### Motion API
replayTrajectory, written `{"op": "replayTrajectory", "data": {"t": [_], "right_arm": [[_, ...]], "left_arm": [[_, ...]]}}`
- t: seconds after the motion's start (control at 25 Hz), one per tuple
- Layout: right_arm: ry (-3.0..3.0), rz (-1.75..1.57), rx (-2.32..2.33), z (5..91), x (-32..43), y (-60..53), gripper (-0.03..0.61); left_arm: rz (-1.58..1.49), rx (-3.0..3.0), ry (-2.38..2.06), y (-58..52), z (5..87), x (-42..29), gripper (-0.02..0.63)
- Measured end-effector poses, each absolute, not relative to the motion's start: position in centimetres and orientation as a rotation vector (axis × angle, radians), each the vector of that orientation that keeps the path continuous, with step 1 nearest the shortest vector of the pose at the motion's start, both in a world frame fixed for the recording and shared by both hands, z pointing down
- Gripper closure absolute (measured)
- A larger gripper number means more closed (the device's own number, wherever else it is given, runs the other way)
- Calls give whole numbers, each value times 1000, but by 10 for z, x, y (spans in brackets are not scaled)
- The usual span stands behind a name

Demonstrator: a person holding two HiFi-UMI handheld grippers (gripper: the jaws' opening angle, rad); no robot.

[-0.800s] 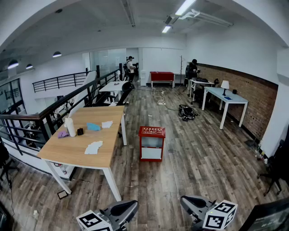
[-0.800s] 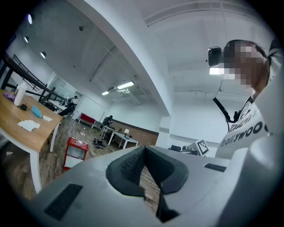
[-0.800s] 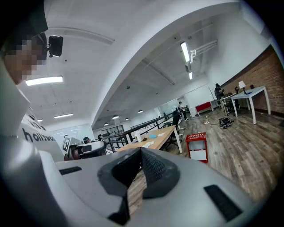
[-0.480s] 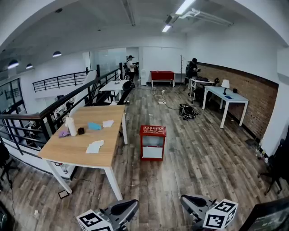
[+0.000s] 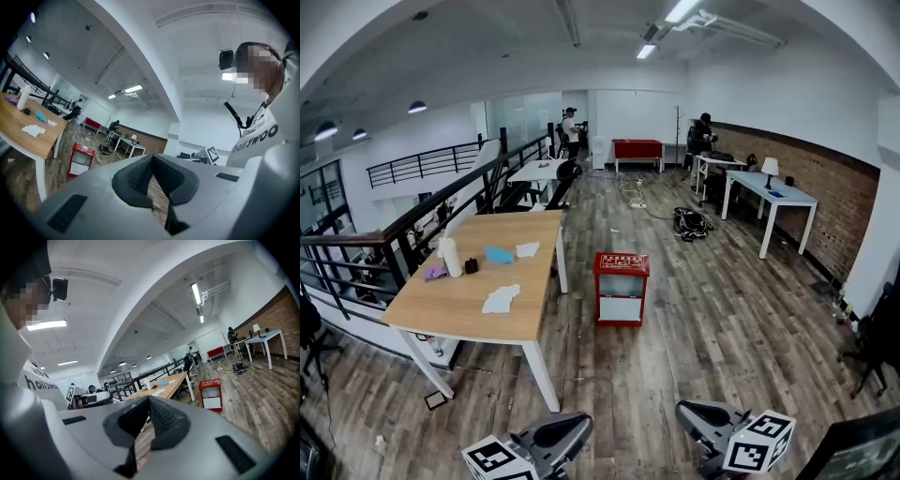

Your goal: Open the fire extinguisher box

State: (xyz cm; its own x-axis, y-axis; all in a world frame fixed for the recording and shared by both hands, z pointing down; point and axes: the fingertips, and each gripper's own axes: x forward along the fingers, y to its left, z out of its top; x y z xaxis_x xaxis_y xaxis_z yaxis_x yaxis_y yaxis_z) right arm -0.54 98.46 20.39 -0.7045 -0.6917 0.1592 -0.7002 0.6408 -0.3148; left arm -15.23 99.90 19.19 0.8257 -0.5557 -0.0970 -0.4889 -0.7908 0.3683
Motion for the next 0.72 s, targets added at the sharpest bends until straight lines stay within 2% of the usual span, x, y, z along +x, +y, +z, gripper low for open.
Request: {"op": "replayTrajectory", "data": {"t": [0.36, 0.72], "right_arm": [[-2844, 560, 1190, 232, -37, 998, 569], [-2782, 666, 1253, 249, -31, 988, 569]], "left_arm": [[-262, 2677, -807, 1004, 217, -181, 607], [-349, 2577, -845, 984, 230, -196, 607]]}}
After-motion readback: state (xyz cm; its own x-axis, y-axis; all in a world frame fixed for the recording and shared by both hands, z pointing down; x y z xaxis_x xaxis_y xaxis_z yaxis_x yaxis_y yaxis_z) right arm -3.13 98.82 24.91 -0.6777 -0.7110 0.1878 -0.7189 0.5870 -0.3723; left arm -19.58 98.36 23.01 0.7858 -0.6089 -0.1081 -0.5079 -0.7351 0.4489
